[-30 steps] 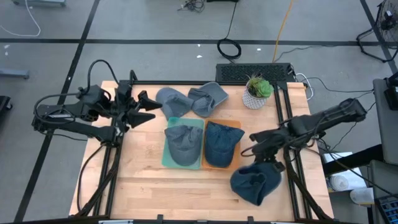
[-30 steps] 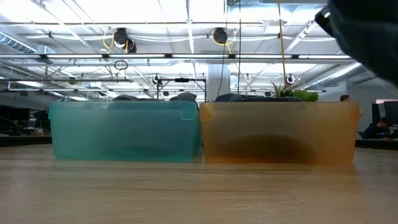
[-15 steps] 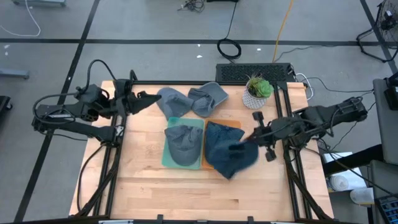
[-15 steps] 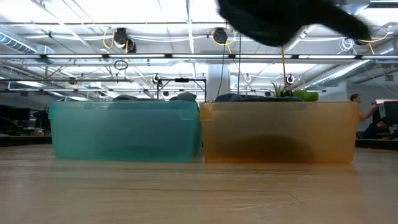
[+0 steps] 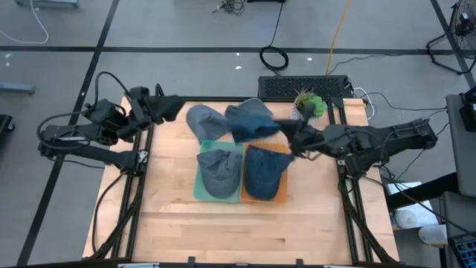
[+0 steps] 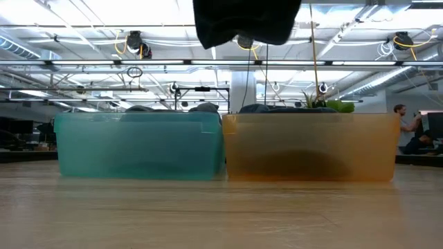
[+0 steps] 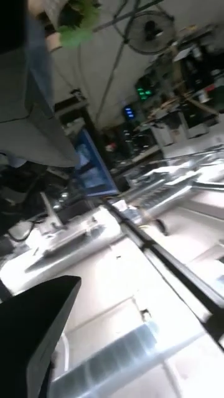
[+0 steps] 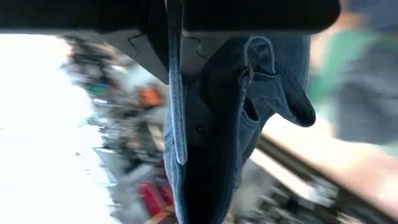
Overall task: Pick & Place hat
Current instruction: Put the blue cap into the orange bin
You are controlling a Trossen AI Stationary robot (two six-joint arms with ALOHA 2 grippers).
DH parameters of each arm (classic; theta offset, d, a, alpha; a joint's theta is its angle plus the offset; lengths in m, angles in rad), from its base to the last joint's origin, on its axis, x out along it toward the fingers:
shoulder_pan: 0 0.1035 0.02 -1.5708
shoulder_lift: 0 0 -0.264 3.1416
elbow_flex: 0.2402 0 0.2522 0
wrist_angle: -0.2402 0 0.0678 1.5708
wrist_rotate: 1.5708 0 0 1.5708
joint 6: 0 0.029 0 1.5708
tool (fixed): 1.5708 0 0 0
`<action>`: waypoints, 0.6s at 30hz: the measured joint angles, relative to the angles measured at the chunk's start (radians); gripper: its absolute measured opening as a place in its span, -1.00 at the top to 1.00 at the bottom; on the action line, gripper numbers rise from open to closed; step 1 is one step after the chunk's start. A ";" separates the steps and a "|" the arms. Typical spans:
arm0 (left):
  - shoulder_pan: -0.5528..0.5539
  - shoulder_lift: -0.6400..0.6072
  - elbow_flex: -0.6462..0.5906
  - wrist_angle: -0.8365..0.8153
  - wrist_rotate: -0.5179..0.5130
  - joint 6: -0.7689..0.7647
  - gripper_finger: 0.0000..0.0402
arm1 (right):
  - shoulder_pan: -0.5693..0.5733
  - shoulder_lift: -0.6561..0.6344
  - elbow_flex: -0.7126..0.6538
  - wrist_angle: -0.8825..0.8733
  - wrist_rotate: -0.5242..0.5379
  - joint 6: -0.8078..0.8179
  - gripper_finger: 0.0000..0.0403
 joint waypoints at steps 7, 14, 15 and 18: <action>0.000 0.072 0.000 0.151 -0.056 -0.006 -0.54 | -0.067 0.139 0.000 0.392 0.146 -0.461 1.00; 0.000 0.179 0.000 0.264 -0.059 -0.057 -0.54 | -0.111 0.243 0.000 0.655 0.173 -0.828 1.00; 0.000 0.192 0.000 0.272 -0.059 -0.058 -0.54 | -0.115 0.250 -0.001 0.672 0.170 -0.851 1.00; 0.000 0.222 0.000 0.288 -0.063 -0.073 -0.54 | -0.137 0.262 -0.001 0.720 0.169 -0.881 1.00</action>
